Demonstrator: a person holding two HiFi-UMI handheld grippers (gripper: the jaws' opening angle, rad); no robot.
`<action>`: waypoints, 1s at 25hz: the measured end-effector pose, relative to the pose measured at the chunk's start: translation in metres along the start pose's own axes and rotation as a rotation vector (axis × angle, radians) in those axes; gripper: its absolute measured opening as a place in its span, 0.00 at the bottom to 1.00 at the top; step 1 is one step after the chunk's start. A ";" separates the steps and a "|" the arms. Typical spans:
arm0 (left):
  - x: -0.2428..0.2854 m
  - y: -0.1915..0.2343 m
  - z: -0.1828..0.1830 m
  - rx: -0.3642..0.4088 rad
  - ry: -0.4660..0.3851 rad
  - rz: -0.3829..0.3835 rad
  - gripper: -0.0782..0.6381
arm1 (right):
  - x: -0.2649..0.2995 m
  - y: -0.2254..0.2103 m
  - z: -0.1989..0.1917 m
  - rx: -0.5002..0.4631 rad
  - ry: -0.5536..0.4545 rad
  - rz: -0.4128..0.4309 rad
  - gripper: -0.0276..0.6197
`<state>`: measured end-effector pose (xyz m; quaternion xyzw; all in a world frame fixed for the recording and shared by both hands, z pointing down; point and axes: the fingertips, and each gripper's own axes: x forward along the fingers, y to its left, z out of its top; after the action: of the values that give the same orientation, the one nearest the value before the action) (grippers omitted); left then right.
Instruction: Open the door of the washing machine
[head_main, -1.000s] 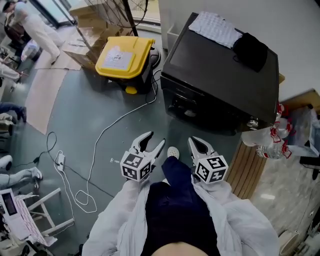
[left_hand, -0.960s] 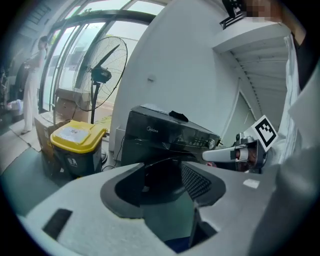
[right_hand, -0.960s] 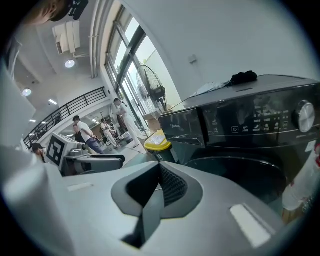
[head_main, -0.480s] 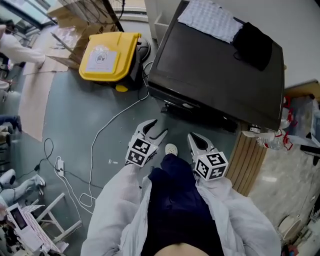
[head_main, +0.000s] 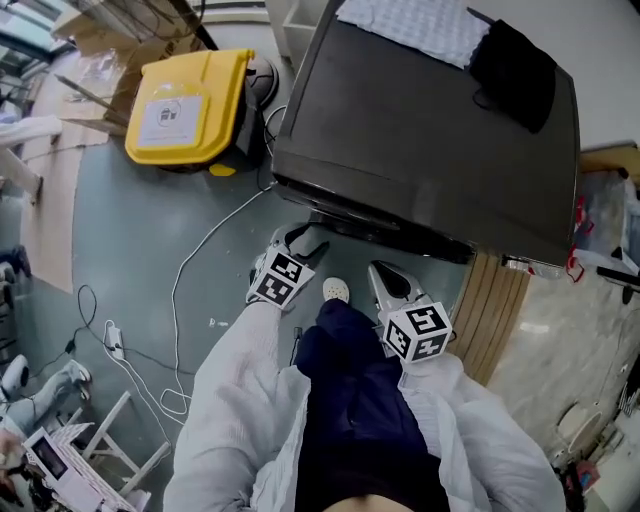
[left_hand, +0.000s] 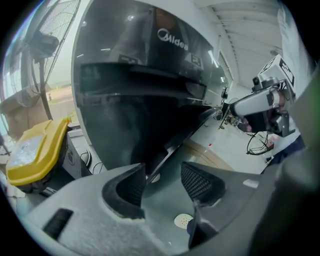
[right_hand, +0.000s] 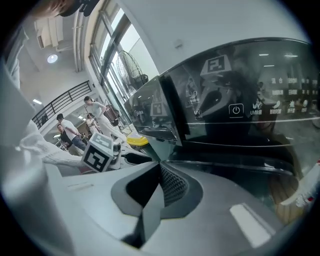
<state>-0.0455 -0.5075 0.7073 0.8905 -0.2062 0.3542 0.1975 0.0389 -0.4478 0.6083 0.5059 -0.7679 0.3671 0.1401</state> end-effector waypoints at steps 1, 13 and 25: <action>0.008 0.003 -0.003 0.006 0.009 -0.008 0.41 | 0.004 -0.002 -0.001 0.001 0.005 0.001 0.05; 0.059 0.016 -0.039 0.107 0.148 -0.024 0.32 | 0.012 -0.020 -0.013 0.023 0.042 -0.024 0.05; 0.059 0.016 -0.040 0.153 0.144 0.022 0.30 | 0.007 -0.019 -0.027 0.031 0.052 -0.012 0.05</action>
<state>-0.0360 -0.5142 0.7793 0.8729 -0.1736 0.4342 0.1392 0.0481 -0.4370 0.6390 0.5028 -0.7551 0.3913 0.1544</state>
